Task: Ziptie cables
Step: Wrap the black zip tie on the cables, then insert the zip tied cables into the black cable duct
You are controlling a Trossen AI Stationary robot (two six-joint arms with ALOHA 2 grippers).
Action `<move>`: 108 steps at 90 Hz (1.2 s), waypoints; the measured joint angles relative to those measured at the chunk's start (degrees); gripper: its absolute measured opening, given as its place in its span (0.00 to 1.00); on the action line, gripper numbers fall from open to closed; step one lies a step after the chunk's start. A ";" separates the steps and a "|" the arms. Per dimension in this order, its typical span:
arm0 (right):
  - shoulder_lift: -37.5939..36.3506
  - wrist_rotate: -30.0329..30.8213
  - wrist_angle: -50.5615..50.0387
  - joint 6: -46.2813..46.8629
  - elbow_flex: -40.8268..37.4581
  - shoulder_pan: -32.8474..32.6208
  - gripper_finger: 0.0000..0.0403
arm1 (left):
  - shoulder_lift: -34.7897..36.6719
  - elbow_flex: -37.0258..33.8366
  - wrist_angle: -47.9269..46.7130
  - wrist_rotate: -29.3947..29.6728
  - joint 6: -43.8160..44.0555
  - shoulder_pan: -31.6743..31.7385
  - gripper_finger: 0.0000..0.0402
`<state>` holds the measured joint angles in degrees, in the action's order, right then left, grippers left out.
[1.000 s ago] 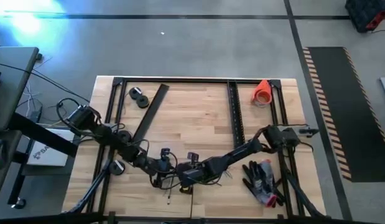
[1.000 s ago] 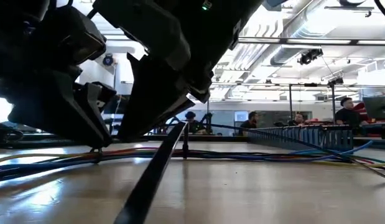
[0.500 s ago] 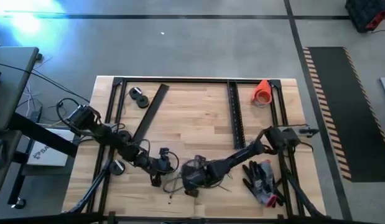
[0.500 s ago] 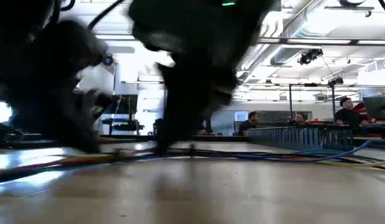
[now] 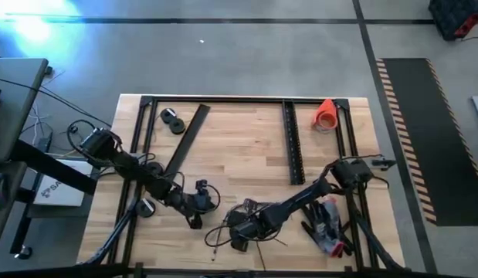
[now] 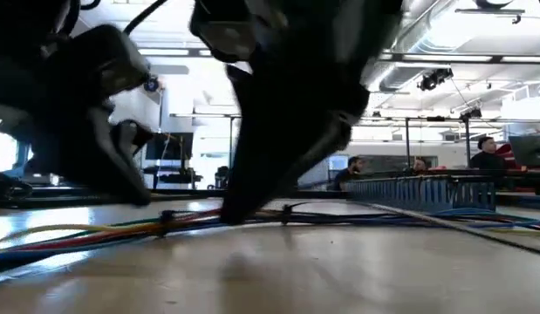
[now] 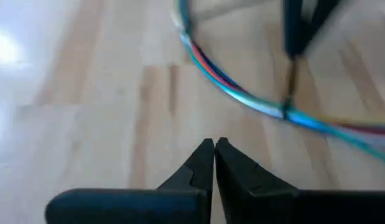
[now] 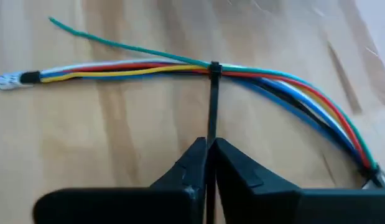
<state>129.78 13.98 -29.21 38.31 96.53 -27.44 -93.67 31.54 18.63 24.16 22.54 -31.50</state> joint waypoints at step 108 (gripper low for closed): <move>-38.25 6.53 -15.05 6.76 -44.83 35.42 0.52 | 2.81 0.01 -0.84 14.69 16.01 -3.93 0.00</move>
<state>91.53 20.51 -44.26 45.07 51.70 7.98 -90.86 31.55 17.79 38.85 38.54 -35.43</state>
